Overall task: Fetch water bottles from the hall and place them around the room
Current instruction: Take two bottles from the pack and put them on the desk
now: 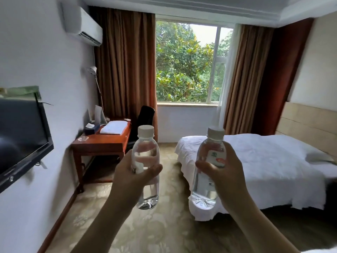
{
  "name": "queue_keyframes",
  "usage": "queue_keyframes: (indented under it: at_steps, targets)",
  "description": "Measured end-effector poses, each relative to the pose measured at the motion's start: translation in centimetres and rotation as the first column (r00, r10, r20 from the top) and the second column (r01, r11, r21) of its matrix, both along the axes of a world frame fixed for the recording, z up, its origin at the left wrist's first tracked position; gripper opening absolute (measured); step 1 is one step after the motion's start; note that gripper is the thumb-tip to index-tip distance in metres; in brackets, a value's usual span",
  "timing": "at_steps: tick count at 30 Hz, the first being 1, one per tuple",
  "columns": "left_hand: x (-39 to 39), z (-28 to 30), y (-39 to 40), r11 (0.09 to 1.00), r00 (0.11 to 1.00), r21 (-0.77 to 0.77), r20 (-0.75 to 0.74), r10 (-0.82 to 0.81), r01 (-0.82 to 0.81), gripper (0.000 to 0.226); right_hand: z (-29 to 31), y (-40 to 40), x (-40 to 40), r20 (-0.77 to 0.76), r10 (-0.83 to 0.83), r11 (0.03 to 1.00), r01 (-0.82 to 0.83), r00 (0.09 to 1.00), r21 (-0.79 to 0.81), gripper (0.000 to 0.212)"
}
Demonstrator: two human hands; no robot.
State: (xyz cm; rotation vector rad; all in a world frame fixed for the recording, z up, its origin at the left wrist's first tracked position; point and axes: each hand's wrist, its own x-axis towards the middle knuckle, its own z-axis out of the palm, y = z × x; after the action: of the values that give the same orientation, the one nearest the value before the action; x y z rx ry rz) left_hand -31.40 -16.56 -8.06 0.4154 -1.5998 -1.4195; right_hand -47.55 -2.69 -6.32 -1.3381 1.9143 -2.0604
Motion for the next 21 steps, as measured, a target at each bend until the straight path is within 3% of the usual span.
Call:
queue_keyframes:
  at_steps: [11, 21]
  targets:
    - [-20.7, -1.4, -15.2, 0.988, 0.987, -0.009, 0.027, 0.156, -0.156, 0.039, -1.3, -16.8, -24.4, 0.019, 0.120, 0.990, -0.118, 0.993, -0.075, 0.042]
    - [-29.7, -1.3, -31.4, 0.936, 0.938, -0.077, 0.021, 0.346, -0.343, 0.040, -2.1, -37.4, -35.0, -0.046, 0.292, 0.956, -0.293, 0.955, -0.022, 0.048]
